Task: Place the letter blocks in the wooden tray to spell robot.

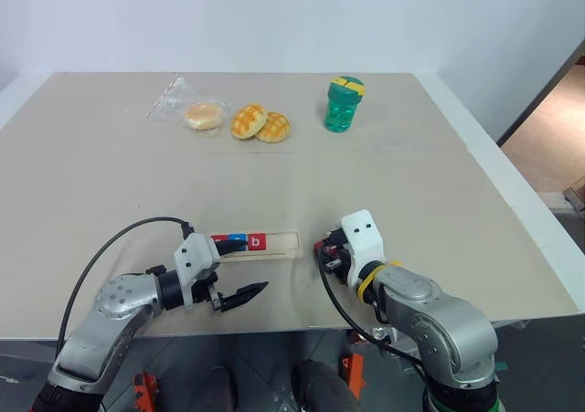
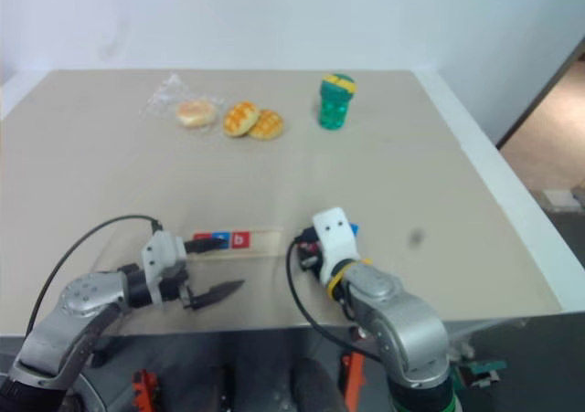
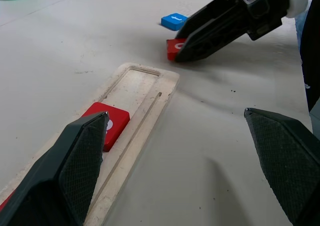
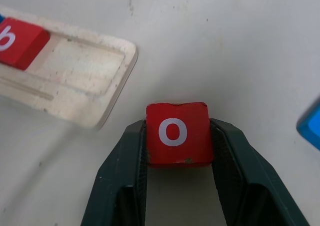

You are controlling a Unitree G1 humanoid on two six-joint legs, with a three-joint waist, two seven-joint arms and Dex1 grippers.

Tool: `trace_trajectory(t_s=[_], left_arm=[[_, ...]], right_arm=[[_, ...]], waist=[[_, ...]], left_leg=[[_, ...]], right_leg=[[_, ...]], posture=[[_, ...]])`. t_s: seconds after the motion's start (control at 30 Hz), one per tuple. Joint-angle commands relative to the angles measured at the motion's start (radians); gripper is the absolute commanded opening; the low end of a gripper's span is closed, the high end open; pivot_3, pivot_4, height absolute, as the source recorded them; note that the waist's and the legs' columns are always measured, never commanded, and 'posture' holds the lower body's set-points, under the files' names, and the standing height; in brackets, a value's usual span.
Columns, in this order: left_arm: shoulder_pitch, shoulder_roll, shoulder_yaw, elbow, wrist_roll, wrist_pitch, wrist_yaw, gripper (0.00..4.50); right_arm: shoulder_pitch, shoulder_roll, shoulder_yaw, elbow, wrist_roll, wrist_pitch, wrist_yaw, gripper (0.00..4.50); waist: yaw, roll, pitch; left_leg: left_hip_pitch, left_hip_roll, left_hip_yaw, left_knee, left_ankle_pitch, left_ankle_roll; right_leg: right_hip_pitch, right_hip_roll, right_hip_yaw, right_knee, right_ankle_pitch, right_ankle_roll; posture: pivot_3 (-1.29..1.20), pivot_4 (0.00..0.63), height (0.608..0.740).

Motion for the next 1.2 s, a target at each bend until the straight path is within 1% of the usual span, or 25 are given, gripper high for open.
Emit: trace_trajectory(t_s=[0.03,0.07,0.1,0.33,0.4,0.47,0.53,0.6,0.67,0.77,0.83,0.9,1.07,1.13,1.2], left_arm=[[-0.002,0.007,0.008,-0.040,-0.005,-0.015,0.000,4.50],[-0.001,0.007,0.008,-0.039,-0.005,-0.015,0.000,4.50],[-0.001,0.007,0.008,-0.039,-0.004,-0.015,0.000,4.50],[-0.003,0.006,0.006,-0.033,-0.001,-0.017,-0.002,4.50],[-0.004,0.006,0.005,-0.033,-0.001,-0.017,-0.002,4.50],[-0.005,0.007,0.006,-0.035,-0.003,-0.020,-0.005,4.50],[-0.008,0.010,0.003,-0.038,-0.003,-0.031,-0.018,4.50],[-0.014,0.013,-0.005,-0.039,-0.004,-0.039,-0.033,4.50],[-0.020,0.013,-0.017,-0.043,-0.010,-0.039,-0.048,4.50],[-0.031,0.013,-0.035,-0.044,-0.010,-0.040,-0.071,4.50],[-0.042,0.010,-0.043,-0.043,-0.016,-0.033,-0.081,4.50],[-0.052,0.011,-0.051,-0.041,-0.019,-0.028,-0.091,4.50],[-0.065,0.013,-0.054,-0.032,-0.014,-0.029,-0.097,4.50],[-0.059,0.013,-0.051,-0.034,-0.010,-0.029,-0.090,4.50],[-0.048,0.013,-0.047,-0.042,-0.008,-0.027,-0.079,4.50]], right_arm=[[-0.002,0.006,-0.006,-0.009,0.004,-0.019,0.005,1.22],[0.001,0.005,-0.008,-0.009,0.006,-0.020,0.006,1.22],[0.003,0.006,-0.010,-0.009,0.008,-0.021,0.008,2.02],[0.003,0.007,-0.016,-0.033,0.009,-0.049,0.012,4.47],[-0.014,0.010,-0.035,-0.047,0.016,-0.056,0.019,4.47],[-0.069,-0.017,-0.091,-0.062,0.048,-0.055,0.065,4.47],[-0.137,-0.079,-0.157,-0.059,0.098,-0.047,0.142,4.47],[-0.182,-0.155,-0.185,-0.031,0.144,-0.058,0.225,4.47],[-0.215,-0.229,-0.192,0.037,0.174,-0.136,0.322,4.47],[-0.239,-0.332,-0.143,0.168,0.192,-0.332,0.518,4.47],[-0.249,-0.395,-0.070,0.263,0.176,-0.503,0.690,4.47],[-0.268,-0.436,-0.003,0.359,0.159,-0.644,0.844,4.47],[-0.346,-0.471,0.114,0.627,0.063,-1.018,1.124,4.47],[-0.387,-0.461,0.138,0.750,0.024,-1.136,1.187,4.47],[-0.420,-0.449,0.152,0.851,0.001,-1.217,1.237,4.47]], waist=[[0.000,0.000,0.000],[0.000,0.000,0.000],[0.000,0.000,0.000],[0.000,0.000,0.000],[0.000,0.000,0.000],[0.000,0.000,0.000],[0.000,0.000,0.000],[0.000,0.000,0.000],[0.001,0.000,0.000],[0.001,0.000,0.000],[0.001,0.000,0.000],[0.000,0.000,0.000],[0.001,0.000,0.001],[0.001,0.001,0.001],[0.002,0.001,0.001]], left_leg=[[0.000,0.000,0.000,0.000,0.000,0.000],[0.000,0.000,0.000,0.000,0.000,0.000],[0.000,0.000,0.000,0.000,0.000,0.000],[0.000,0.000,0.000,0.000,0.000,0.000],[0.000,0.000,0.000,0.000,0.000,0.000],[0.000,0.000,0.000,0.000,0.000,0.000],[0.000,0.000,0.001,0.001,0.000,0.000],[0.000,0.000,0.001,0.002,0.000,0.000],[0.000,-0.001,0.001,0.002,0.000,0.000],[0.000,-0.001,0.001,0.001,0.000,0.000],[0.000,-0.001,0.002,0.000,0.000,0.000],[0.000,-0.001,0.002,0.000,0.000,0.001],[0.001,0.000,0.001,0.001,0.000,0.001],[0.002,0.000,0.002,0.002,0.000,0.001],[0.002,0.000,0.003,0.002,0.000,0.001]], right_leg=[[0.000,0.000,0.000,0.000,0.000,0.000],[0.000,0.000,0.000,0.000,0.000,0.000],[0.000,0.000,0.000,0.000,0.000,0.000],[0.000,0.000,0.000,0.000,0.000,0.000],[0.000,0.000,0.000,0.000,0.000,0.000],[0.000,0.000,0.000,0.000,0.000,0.000],[0.000,0.000,0.001,0.000,0.001,0.001],[0.000,-0.001,0.000,0.000,0.001,0.001],[0.002,-0.002,0.000,-0.001,0.001,0.001],[0.001,-0.001,0.000,-0.002,0.000,0.001],[0.001,-0.001,0.000,-0.002,0.000,0.001],[0.001,0.000,0.001,-0.001,0.000,0.001],[0.002,0.001,0.000,-0.001,0.000,0.001],[0.002,0.001,0.001,-0.001,0.001,0.001],[0.002,0.000,0.001,-0.001,0.001,0.001]], posture=[[0.00,0.150,0.740],[0.00,0.150,0.740],[0.00,0.150,0.740],[0.00,0.150,0.740],[0.00,0.150,0.740],[0.00,0.150,0.740],[0.00,0.150,0.740],[0.00,0.150,0.740],[0.00,0.150,0.740],[0.00,0.150,0.740],[0.00,0.150,0.740],[0.00,0.150,0.740],[0.00,0.150,0.740],[0.00,0.150,0.740],[0.00,0.150,0.740]])
